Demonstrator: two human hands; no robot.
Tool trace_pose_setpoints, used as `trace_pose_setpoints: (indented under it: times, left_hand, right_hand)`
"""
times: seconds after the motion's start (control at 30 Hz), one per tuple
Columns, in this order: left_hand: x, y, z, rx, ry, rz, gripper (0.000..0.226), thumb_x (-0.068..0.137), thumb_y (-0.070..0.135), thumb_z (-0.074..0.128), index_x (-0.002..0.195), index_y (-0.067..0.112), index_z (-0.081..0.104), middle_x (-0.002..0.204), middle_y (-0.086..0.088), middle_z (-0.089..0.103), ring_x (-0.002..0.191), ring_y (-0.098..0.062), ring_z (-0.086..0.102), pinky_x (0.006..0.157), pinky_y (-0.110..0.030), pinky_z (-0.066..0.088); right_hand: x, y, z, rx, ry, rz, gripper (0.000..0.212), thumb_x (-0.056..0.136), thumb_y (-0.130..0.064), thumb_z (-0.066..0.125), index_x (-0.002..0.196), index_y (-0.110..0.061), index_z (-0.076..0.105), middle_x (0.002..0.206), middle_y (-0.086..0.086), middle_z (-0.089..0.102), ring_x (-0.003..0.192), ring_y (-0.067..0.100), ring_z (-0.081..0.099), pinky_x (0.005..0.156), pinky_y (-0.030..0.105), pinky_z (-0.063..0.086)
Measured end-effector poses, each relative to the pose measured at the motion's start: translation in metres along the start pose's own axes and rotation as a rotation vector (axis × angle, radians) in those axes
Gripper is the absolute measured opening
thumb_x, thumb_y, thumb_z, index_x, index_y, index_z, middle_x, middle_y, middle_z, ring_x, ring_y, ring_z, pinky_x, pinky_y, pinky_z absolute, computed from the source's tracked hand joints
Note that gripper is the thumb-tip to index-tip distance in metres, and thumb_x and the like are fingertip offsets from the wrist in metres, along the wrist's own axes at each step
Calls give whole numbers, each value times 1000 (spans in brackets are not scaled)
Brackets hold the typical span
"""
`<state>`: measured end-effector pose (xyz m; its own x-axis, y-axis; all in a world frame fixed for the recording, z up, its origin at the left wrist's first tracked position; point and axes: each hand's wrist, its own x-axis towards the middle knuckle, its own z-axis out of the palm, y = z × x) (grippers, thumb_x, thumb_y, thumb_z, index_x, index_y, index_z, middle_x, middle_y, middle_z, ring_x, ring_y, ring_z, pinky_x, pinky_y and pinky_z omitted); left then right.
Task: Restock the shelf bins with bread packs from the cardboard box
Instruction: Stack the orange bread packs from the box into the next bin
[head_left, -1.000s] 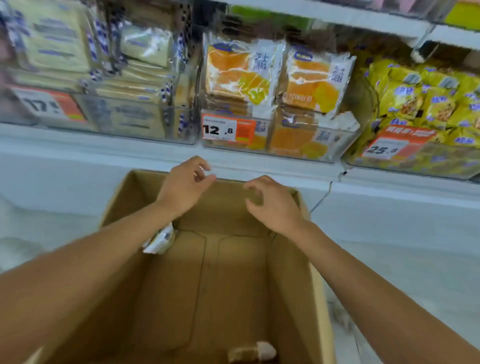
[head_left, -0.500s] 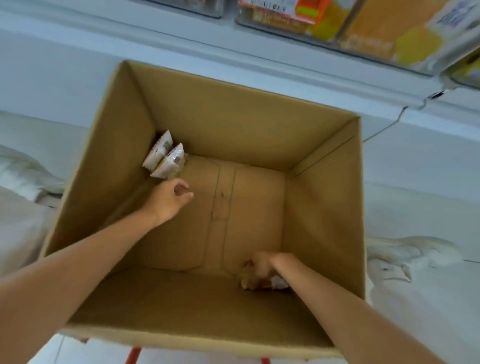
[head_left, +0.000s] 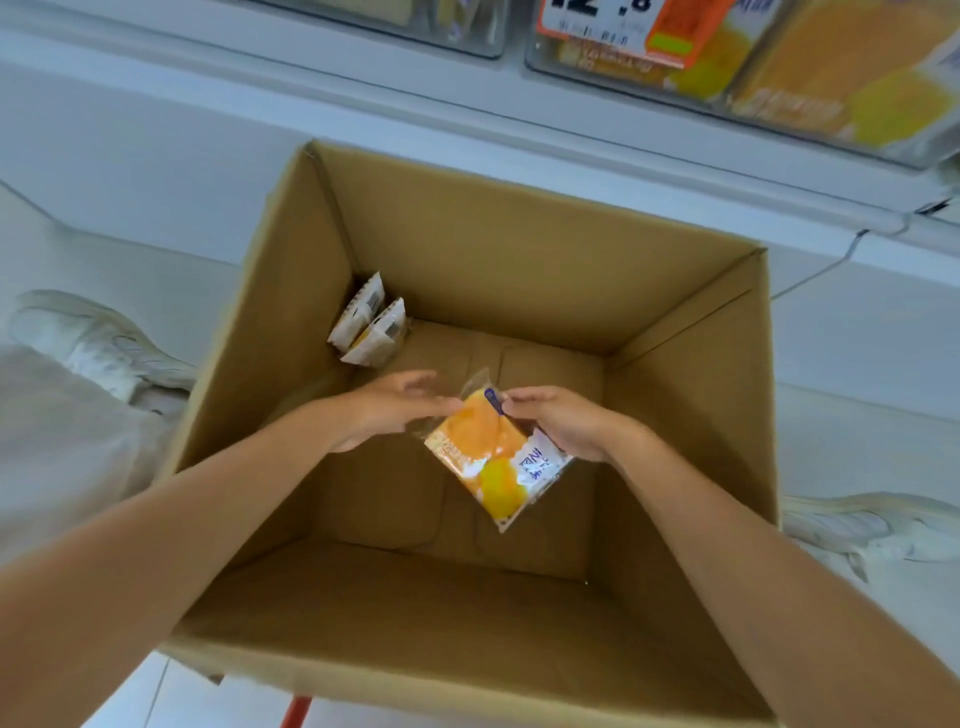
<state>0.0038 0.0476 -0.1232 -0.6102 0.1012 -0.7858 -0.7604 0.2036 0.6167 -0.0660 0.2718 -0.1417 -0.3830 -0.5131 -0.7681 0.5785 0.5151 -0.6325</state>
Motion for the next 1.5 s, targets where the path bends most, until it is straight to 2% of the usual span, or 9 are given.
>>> trace_pose_setpoints:
  times: [0.13, 0.3, 0.53, 0.77, 0.9, 1.07, 1.27, 1.37, 1.5]
  left_hand:
    - [-11, 12, -4, -172, -6, 18, 32, 91, 21, 67, 121, 13, 61, 109, -5, 73, 105, -18, 68, 96, -35, 53]
    - [-23, 3, -6, -163, -128, -82, 36, 88, 26, 71, 122, 25, 58, 112, -1, 74, 105, -17, 69, 87, -35, 57]
    - [-20, -45, -14, -485, 447, -214, 40, 94, 30, 63, 132, 23, 50, 119, -6, 63, 109, -24, 60, 91, -43, 54]
    - [-23, -57, -8, -573, 583, -397, 44, 94, 31, 62, 135, 26, 48, 127, -8, 56, 116, -29, 54, 97, -46, 49]
    - [-20, -63, -5, -527, 603, -438, 42, 96, 30, 60, 136, 24, 47, 128, -10, 56, 113, -29, 53, 97, -44, 46]
    - [-27, -65, 2, -571, 637, -494, 38, 99, 30, 55, 135, 21, 46, 116, -10, 55, 102, -27, 53, 85, -38, 45]
    - [-43, -31, 1, -607, 496, -272, 38, 94, 37, 61, 129, 24, 52, 114, -7, 64, 96, -22, 60, 71, -33, 50]
    - [-58, 5, 8, -689, 270, -116, 48, 88, 57, 58, 121, 21, 60, 111, -8, 69, 102, -22, 63, 90, -36, 49]
    - [-82, 52, 32, -393, 121, 68, 78, 58, 60, 80, 122, 22, 58, 111, -5, 73, 109, -21, 66, 97, -38, 48]
  right_hand:
    - [-8, -42, 1, -92, -59, -95, 31, 91, -29, 65, 119, -17, 63, 104, 6, 71, 96, 21, 67, 82, 35, 53]
    - [-6, -53, 13, -385, -53, -169, 32, 89, -16, 69, 121, -12, 64, 106, 2, 71, 88, 9, 68, 77, 21, 55]
    - [79, -53, 25, -95, 329, -161, 35, 87, -23, 70, 120, -14, 64, 116, 4, 65, 103, 16, 60, 87, 26, 47]
    - [174, -86, 82, 178, 257, 59, 49, 85, -50, 66, 119, -15, 58, 100, 1, 59, 92, 19, 58, 78, 30, 49]
    - [178, -80, 84, 267, 263, 44, 22, 96, -24, 55, 111, -8, 56, 121, 14, 63, 98, 23, 60, 77, 33, 53]
    - [98, -60, 39, 243, 246, -70, 22, 94, -6, 44, 105, -14, 61, 98, 10, 66, 91, 23, 61, 87, 36, 47]
    - [-15, -73, 4, 386, 247, -173, 20, 94, -4, 36, 87, -10, 55, 79, 8, 58, 74, 20, 56, 72, 34, 46]
    - [-48, -81, 5, 323, 285, -194, 18, 95, -8, 38, 96, -9, 56, 86, 11, 60, 81, 24, 57, 84, 41, 47]
    - [-86, -91, 12, 308, 394, -243, 24, 100, -22, 46, 119, -13, 57, 101, 13, 63, 92, 28, 62, 92, 48, 50]
